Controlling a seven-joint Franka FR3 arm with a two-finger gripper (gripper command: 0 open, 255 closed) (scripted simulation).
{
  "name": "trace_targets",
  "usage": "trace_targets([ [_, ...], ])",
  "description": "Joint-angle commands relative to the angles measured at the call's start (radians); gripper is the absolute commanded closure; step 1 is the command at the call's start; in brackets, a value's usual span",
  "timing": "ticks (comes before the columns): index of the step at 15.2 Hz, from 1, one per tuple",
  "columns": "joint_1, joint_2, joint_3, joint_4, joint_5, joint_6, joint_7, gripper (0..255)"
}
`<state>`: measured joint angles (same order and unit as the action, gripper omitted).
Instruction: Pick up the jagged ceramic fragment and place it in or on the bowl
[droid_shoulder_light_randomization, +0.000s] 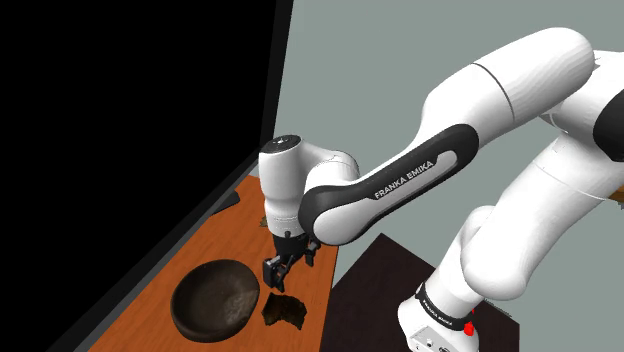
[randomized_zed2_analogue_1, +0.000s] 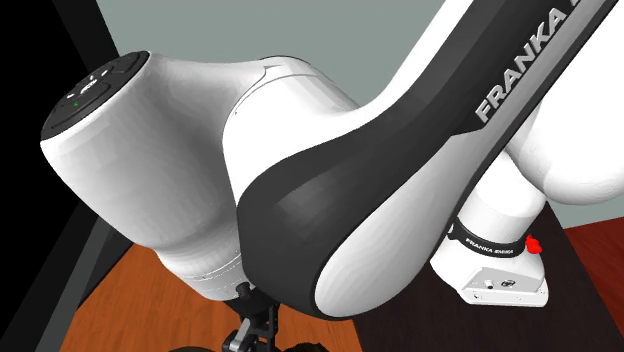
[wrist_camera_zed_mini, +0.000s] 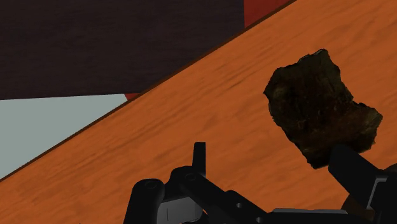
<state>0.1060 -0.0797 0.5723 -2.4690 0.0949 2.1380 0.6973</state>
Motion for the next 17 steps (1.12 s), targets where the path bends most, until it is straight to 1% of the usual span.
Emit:
trace_targets([
  [1, 0.000, 0.000, 0.000, 0.000, 0.000, 0.000, 0.000, 0],
  [3, 0.000, 0.000, 0.000, 0.000, 0.000, 0.000, 0.000, 0],
  [4, 0.000, 0.000, 0.000, 0.000, 0.000, 0.000, 0.000, 255],
  [13, 0.000, 0.000, 0.000, 0.000, 0.000, 0.000, 0.000, 255],
  [14, 0.000, 0.000, 0.000, 0.000, 0.000, 0.000, 0.000, 0],
  [17, 0.101, -0.160, 0.074, -0.185, -0.005, 0.264, -0.125, 0],
])
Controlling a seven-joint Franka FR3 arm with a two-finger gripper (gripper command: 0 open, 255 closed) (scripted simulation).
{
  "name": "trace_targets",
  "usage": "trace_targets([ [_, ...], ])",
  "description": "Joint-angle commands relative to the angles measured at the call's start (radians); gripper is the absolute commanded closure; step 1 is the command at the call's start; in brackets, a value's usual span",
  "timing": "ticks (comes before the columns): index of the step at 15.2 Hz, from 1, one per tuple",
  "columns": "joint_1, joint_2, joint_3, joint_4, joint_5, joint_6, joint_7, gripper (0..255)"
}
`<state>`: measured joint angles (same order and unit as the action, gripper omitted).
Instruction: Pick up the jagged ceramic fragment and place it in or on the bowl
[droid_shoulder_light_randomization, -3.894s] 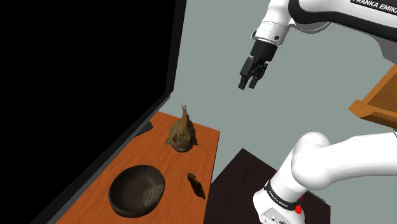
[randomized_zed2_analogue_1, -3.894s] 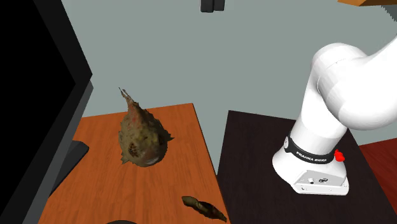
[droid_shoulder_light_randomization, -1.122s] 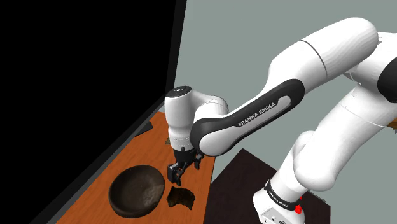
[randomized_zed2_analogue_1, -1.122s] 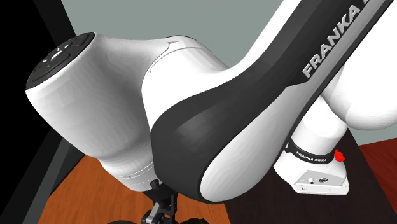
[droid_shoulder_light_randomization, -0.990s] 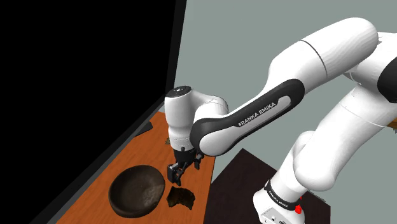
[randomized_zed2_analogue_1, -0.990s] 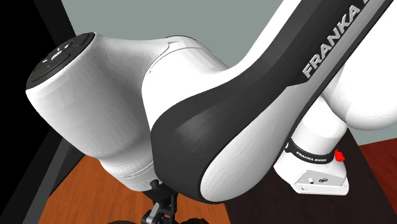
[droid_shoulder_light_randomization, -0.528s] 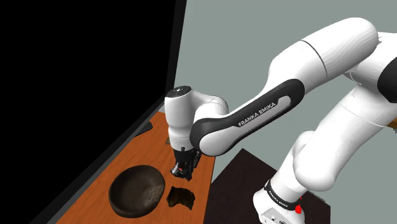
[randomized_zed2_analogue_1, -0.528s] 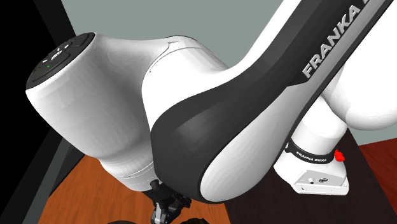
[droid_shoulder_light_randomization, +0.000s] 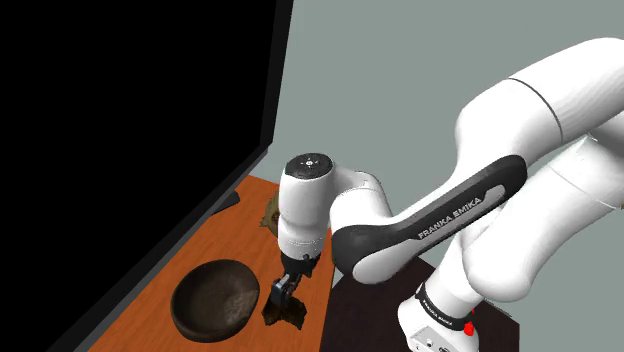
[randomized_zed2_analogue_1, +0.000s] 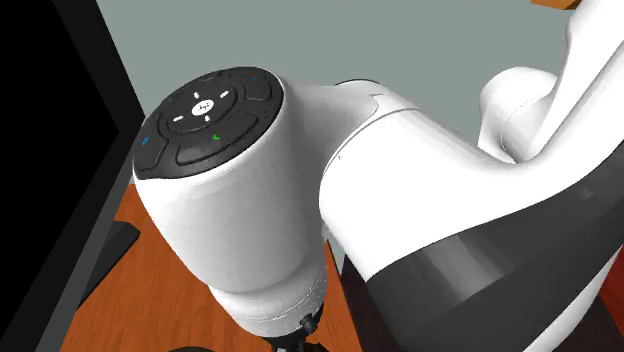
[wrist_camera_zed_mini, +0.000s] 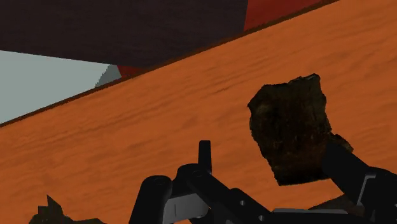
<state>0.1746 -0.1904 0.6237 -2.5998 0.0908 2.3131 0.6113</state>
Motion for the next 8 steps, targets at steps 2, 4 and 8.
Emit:
trace_targets([
  [2, 0.096, -0.124, 0.058, -0.158, -0.007, 0.244, -0.091, 0],
  [4, 0.076, -0.089, 0.071, -0.163, -0.038, 0.280, -0.068, 0],
  [8, 0.018, -0.015, 0.109, -0.170, -0.118, 0.353, -0.011, 0],
])
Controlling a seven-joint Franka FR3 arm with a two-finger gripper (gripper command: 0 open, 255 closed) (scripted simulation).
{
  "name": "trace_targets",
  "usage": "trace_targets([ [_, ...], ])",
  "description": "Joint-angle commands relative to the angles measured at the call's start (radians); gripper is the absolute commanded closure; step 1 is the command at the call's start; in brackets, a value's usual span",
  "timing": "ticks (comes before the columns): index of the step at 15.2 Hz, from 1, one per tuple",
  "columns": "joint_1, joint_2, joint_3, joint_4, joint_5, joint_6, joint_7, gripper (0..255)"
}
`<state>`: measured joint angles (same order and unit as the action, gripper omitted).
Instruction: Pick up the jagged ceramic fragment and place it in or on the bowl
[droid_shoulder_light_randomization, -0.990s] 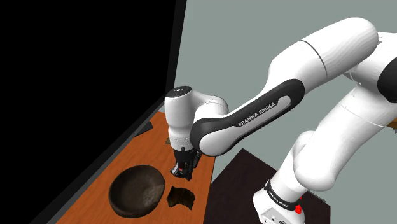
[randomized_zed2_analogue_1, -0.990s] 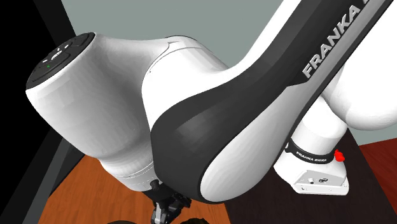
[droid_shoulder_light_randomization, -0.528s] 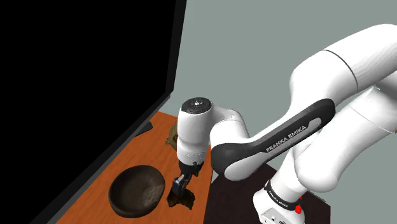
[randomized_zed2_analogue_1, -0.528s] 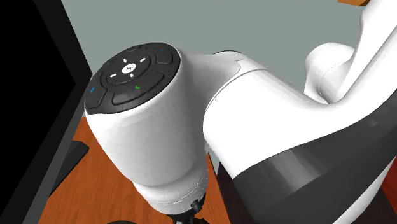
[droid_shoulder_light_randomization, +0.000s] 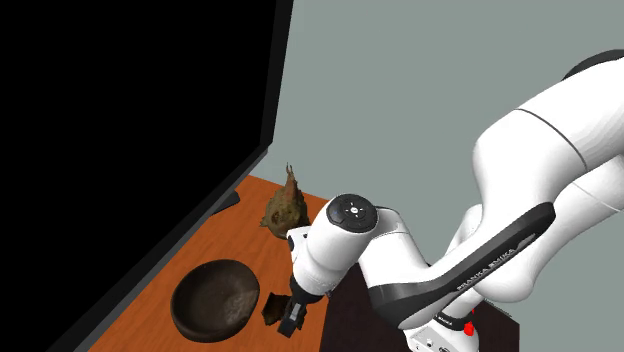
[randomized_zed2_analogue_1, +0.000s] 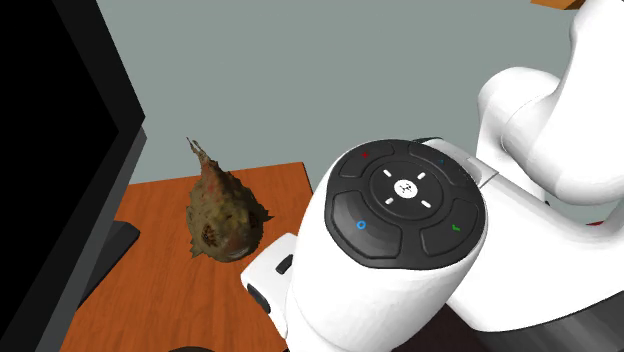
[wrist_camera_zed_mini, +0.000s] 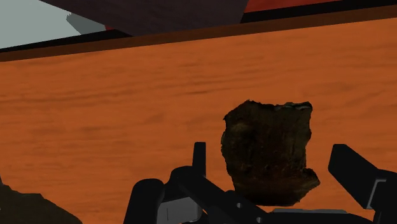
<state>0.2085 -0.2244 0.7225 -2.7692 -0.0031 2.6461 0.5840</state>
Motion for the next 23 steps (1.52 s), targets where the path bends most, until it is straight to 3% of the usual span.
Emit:
trace_targets([
  [1, -0.033, 0.039, 0.021, -0.002, -0.051, 0.037, 0.035, 0],
  [9, -0.043, 0.051, 0.027, -0.002, -0.068, 0.047, 0.047, 0],
  [10, -0.043, 0.051, 0.027, -0.002, -0.068, 0.047, 0.047, 255],
  [19, -0.043, 0.051, 0.027, -0.002, -0.068, 0.047, 0.047, 255],
  [23, 0.014, -0.023, -0.015, 0.006, 0.025, -0.023, -0.027, 255],
])
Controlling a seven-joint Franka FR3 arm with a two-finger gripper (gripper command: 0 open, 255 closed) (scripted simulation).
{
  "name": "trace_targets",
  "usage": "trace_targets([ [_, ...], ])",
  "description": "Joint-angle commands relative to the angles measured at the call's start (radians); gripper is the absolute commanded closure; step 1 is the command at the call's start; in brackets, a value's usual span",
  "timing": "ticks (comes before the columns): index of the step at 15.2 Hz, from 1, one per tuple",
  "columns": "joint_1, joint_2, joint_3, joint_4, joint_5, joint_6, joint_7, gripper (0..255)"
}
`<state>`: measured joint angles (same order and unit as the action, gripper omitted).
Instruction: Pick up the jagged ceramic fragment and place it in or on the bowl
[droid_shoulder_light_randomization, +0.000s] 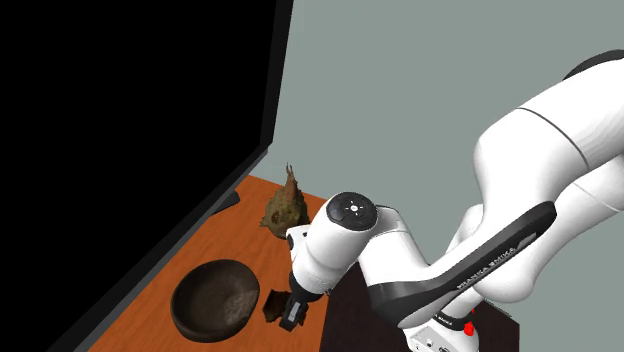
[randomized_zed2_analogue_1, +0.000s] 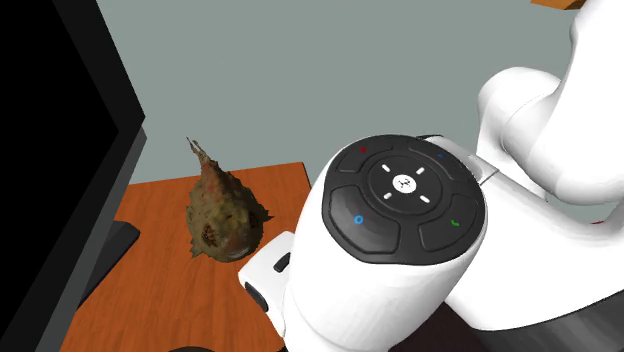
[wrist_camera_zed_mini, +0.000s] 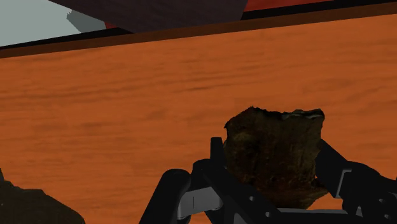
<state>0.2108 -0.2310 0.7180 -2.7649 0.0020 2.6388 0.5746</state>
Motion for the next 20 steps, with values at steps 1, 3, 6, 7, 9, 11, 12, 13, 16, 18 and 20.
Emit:
trace_targets([
  [1, 0.023, -0.034, -0.020, 0.004, 0.037, -0.034, -0.032, 255],
  [3, 0.044, -0.067, -0.038, 0.011, 0.065, -0.070, -0.056, 255],
  [6, 0.069, -0.112, -0.063, 0.022, 0.096, -0.124, -0.085, 255],
  [7, 0.076, -0.127, -0.071, 0.027, 0.105, -0.142, -0.093, 255],
  [9, 0.088, -0.154, -0.085, 0.037, 0.119, -0.178, -0.108, 255],
  [11, 0.098, -0.180, -0.099, 0.047, 0.129, -0.213, -0.121, 255],
  [12, 0.102, -0.192, -0.105, 0.053, 0.134, -0.231, -0.126, 255],
  [13, 0.107, -0.204, -0.112, 0.059, 0.138, -0.248, -0.132, 255],
  [16, 0.117, -0.238, -0.129, 0.079, 0.147, -0.300, -0.146, 255],
  [18, 0.122, -0.258, -0.140, 0.093, 0.151, -0.333, -0.154, 255],
  [20, 0.100, -0.222, -0.133, 0.137, 0.130, -0.341, -0.146, 255],
])
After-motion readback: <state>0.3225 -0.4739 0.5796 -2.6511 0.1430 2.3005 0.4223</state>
